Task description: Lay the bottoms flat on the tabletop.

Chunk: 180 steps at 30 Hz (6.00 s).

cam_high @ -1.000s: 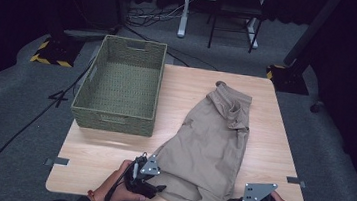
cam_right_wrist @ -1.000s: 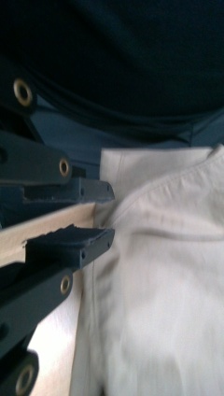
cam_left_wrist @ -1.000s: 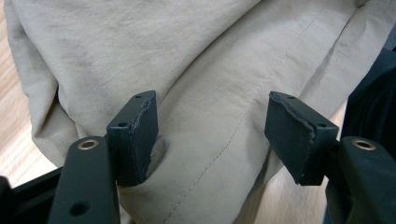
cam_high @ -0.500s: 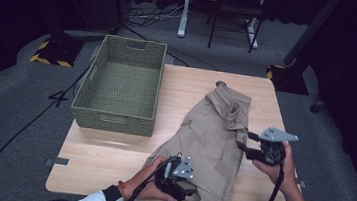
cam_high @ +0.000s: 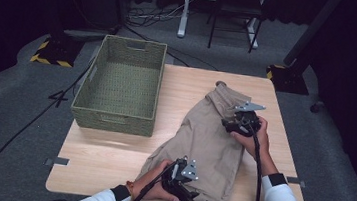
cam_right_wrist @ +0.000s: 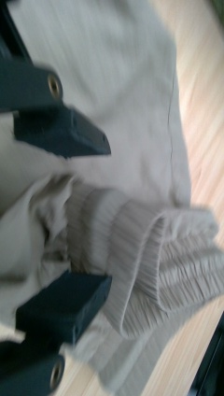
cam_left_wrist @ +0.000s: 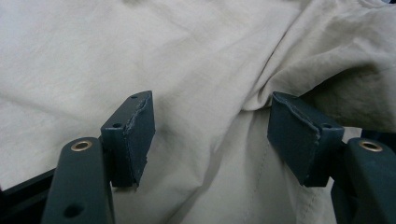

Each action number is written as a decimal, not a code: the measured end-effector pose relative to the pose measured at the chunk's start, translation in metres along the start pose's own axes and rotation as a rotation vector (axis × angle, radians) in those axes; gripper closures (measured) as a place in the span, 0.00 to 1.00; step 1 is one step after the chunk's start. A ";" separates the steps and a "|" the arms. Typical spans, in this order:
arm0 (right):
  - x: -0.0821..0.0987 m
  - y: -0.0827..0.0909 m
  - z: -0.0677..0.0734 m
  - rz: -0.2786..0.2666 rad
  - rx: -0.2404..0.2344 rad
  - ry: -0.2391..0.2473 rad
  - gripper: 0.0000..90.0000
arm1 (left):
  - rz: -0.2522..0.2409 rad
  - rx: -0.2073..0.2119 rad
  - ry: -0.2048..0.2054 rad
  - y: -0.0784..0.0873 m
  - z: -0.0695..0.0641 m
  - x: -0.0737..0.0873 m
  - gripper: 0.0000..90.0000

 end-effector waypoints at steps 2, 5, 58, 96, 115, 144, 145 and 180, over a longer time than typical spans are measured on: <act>0.002 -0.002 -0.014 0.010 0.067 0.016 0.53 | 0.003 -0.011 -0.010 0.000 -0.002 0.001 0.36; 0.004 0.001 -0.035 -0.004 0.096 -0.019 0.68 | 0.002 -0.003 -0.020 0.002 -0.004 0.003 0.37; 0.101 0.054 0.003 0.124 -0.025 -0.003 0.33 | -0.004 -0.165 0.087 0.067 0.033 0.065 0.26; 0.106 0.085 0.092 0.094 -0.269 0.201 0.34 | -0.016 -0.214 0.073 0.043 0.072 0.032 0.25; 0.127 0.111 0.115 0.137 -0.408 0.228 0.34 | -0.028 -0.189 0.091 0.057 0.042 0.053 0.25; 0.131 0.104 0.069 0.155 -0.302 0.104 0.37 | 0.017 -0.104 0.010 0.015 0.033 0.006 0.26; 0.133 0.107 0.068 0.168 -0.302 0.111 0.38 | 0.011 -0.109 0.005 0.017 0.034 0.001 0.26; 0.054 -0.030 -0.058 0.132 -0.006 -0.180 0.27 | -0.023 -0.400 0.442 -0.031 0.239 -0.054 0.28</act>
Point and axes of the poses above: each handheld gripper's, and its own axes: y roughly backward along the jaws, x roughly out of its underside, z roughly to its left, the point moved 10 cm from there along -y, roughly forward along the jaws, and after that the axes turned 6 degrees about -z, right-handed, at the moved point
